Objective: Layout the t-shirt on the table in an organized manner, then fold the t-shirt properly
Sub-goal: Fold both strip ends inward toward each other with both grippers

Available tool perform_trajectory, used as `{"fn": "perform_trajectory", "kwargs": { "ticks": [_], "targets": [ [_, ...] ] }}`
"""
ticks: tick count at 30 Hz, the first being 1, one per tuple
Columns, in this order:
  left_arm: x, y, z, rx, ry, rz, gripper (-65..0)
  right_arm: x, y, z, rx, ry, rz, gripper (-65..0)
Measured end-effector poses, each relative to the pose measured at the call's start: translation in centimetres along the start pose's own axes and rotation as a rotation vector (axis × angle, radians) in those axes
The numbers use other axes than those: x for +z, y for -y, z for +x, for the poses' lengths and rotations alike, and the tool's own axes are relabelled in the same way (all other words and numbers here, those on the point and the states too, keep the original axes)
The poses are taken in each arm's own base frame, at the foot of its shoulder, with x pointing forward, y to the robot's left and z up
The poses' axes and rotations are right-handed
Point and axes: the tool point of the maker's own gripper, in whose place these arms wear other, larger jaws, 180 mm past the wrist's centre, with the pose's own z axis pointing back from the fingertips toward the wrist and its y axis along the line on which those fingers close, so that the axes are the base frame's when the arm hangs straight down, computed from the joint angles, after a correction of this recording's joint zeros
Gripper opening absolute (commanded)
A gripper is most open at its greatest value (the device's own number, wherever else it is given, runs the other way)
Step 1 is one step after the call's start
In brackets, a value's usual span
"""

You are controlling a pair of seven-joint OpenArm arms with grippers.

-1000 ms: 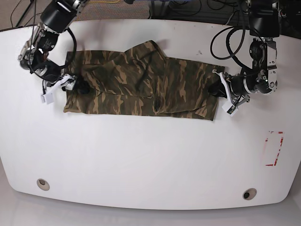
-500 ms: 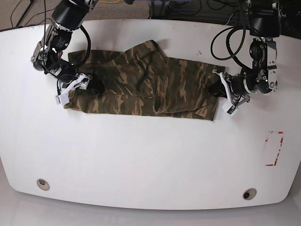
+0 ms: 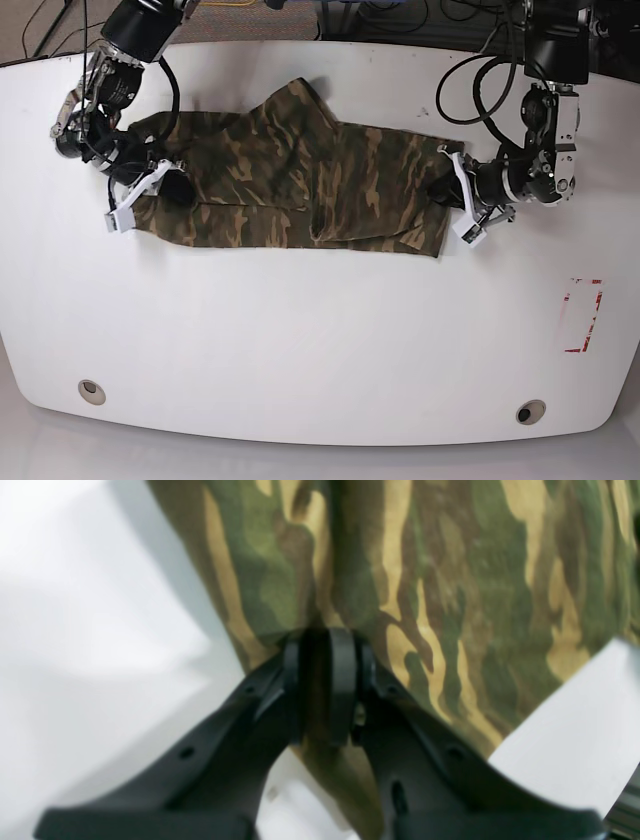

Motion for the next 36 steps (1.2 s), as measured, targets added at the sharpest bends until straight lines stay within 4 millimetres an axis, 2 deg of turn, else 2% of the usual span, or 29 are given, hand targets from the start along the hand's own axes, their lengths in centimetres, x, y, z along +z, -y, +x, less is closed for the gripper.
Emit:
{"fn": "perform_trajectory", "kwargs": {
  "ticks": [5,11,18,24,32,36],
  "targets": [
    [-1.0,0.6,1.2,-0.032,-0.003,0.008,-58.6,0.8,-1.8,1.6,0.116,0.001,-0.004,-63.4],
    [-2.8,2.0,2.7,-0.055,0.003,0.011,-58.6,0.7,-5.6,3.1,0.271,0.002,0.035,-63.4],
    [-5.1,3.8,4.5,-0.058,0.018,-0.009,-58.7,-0.6,-11.3,4.7,0.380,0.050,0.151,-63.4],
    [-6.3,5.6,5.5,-0.055,0.039,-0.034,-58.7,-2.2,-14.8,4.9,0.412,0.055,0.236,-63.3],
    [-6.8,6.4,5.9,-0.054,0.042,-0.046,-58.7,-3.0,-17.2,4.5,0.434,0.061,0.297,-63.1],
    [-6.8,6.5,5.9,-0.054,0.042,-0.047,-58.7,-3.5,-17.5,4.3,0.417,0.063,0.321,-62.5]
  ]
}}
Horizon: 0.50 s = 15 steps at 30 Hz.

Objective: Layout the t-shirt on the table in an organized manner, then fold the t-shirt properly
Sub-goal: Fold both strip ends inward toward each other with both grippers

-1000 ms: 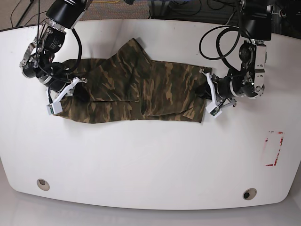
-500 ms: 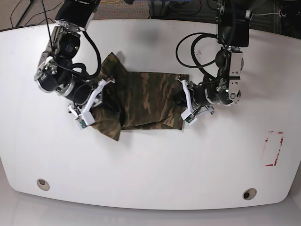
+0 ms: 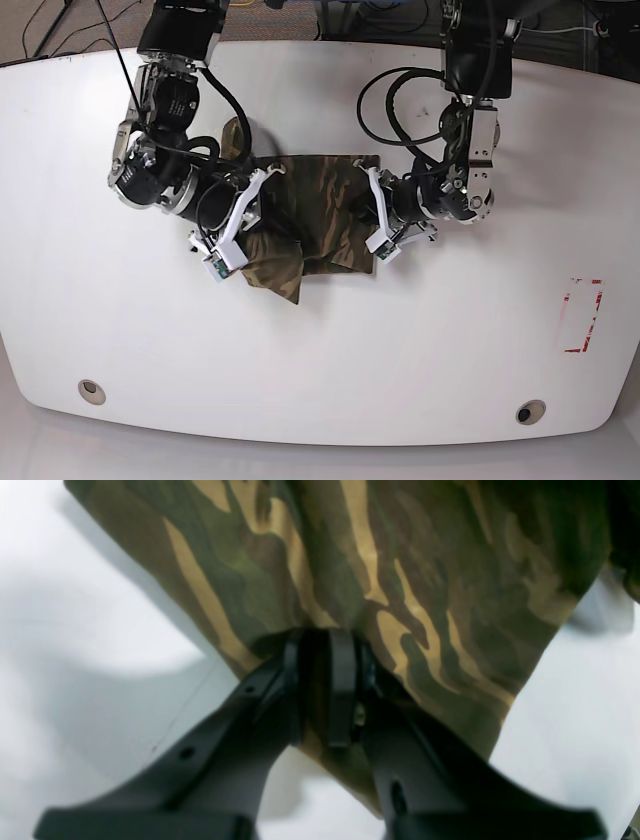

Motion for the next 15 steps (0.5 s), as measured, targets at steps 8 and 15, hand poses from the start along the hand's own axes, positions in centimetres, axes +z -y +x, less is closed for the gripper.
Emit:
{"fn": "perform_trajectory", "kwargs": {
  "ticks": [8,15],
  "targets": [
    [-0.1,0.1,0.0,0.002,0.001,-0.004,-58.7,-0.7,1.0,-1.0,-0.047,0.005,-0.014,-39.2],
    [-0.1,0.3,0.0,0.005,0.003,-0.008,-58.7,-1.2,2.2,-1.9,-0.063,-0.007,-0.050,-19.8]
  ]
}}
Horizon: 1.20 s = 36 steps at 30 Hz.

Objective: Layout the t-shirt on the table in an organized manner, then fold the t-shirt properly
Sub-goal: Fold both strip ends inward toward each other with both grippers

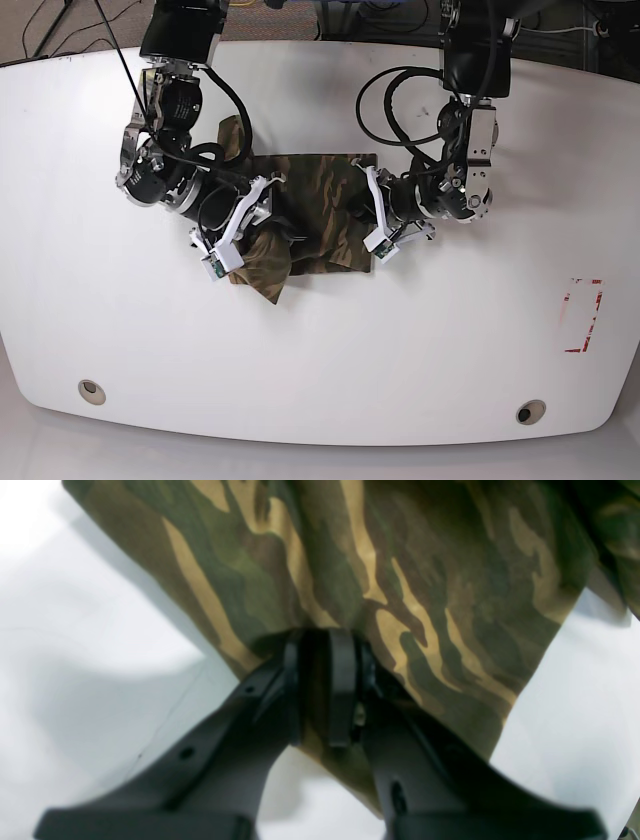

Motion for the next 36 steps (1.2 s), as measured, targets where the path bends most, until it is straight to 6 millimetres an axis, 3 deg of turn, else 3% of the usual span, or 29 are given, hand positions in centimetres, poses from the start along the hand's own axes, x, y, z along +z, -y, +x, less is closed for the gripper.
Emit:
{"fn": "perform_trajectory", "kwargs": {
  "ticks": [7,16,28,33,36],
  "targets": [
    [0.0,0.1,0.0,0.004,0.003,-0.003,-58.7,-0.5,0.8,-0.4,0.013,-0.038,-0.030,-17.1],
    [0.0,0.2,0.0,0.005,0.005,-0.006,-58.7,-2.6,-2.7,0.9,0.056,-0.025,0.068,-17.1],
    [0.8,0.6,0.1,-0.018,-0.011,0.004,-58.2,-3.8,-4.6,4.0,0.135,0.016,0.125,-18.4],
    [1.6,0.6,0.0,0.003,-0.023,-0.007,-57.8,-3.7,-4.4,4.3,0.146,0.018,0.123,-18.4],
    [2.5,-0.1,-0.2,0.033,-0.024,0.009,-52.9,-3.3,-3.5,4.3,0.164,0.007,0.105,-18.4]
  ]
}}
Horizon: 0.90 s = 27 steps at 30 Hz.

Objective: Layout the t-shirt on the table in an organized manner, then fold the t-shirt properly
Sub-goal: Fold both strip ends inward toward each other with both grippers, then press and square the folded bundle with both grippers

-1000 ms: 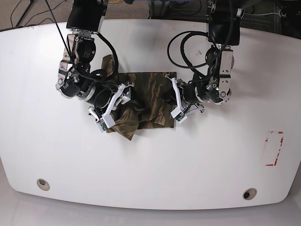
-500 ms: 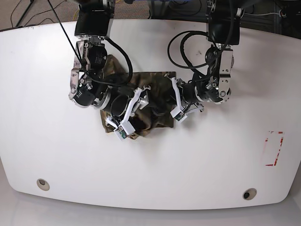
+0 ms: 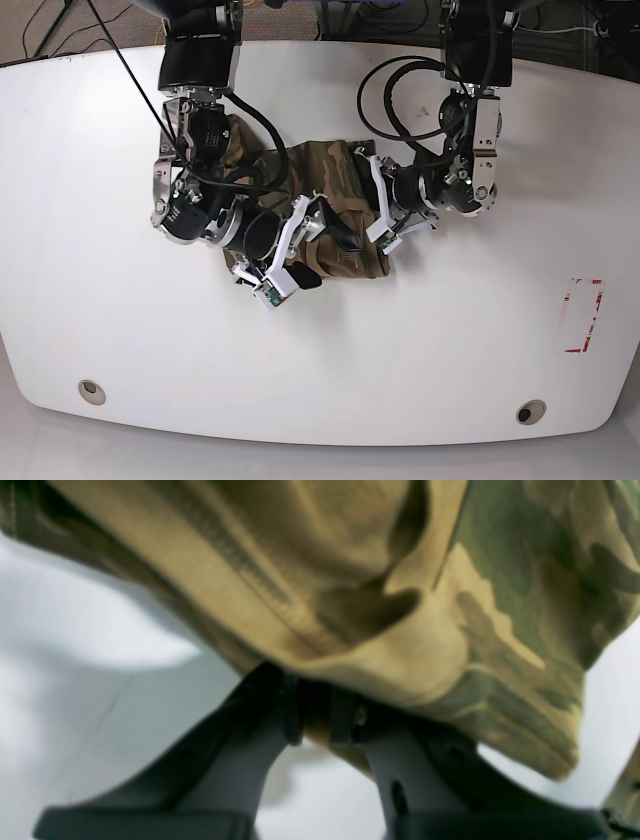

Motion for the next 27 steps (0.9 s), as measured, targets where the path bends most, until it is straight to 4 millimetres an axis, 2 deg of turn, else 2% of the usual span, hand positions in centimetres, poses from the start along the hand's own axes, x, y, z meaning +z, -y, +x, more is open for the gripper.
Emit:
{"fn": "perform_trajectory", "kwargs": {
  "ticks": [5,10,21,27],
  "targets": [
    [1.4,-1.6,0.1,0.029,0.011,0.046,-40.4,0.8,1.3,-0.4,0.011,-0.022,-0.037,-18.4],
    [2.6,-2.9,0.7,0.051,0.049,0.087,-32.2,1.4,1.9,-0.8,0.033,-0.042,-0.043,-18.4],
    [5.9,-4.9,2.6,0.009,0.116,0.182,-30.0,3.3,4.2,-2.6,0.065,-0.117,-0.107,-18.4],
    [9.4,-6.5,4.1,-0.050,0.162,0.279,-30.4,3.8,4.6,-2.7,0.057,-0.092,-0.116,-18.4]
  ]
}}
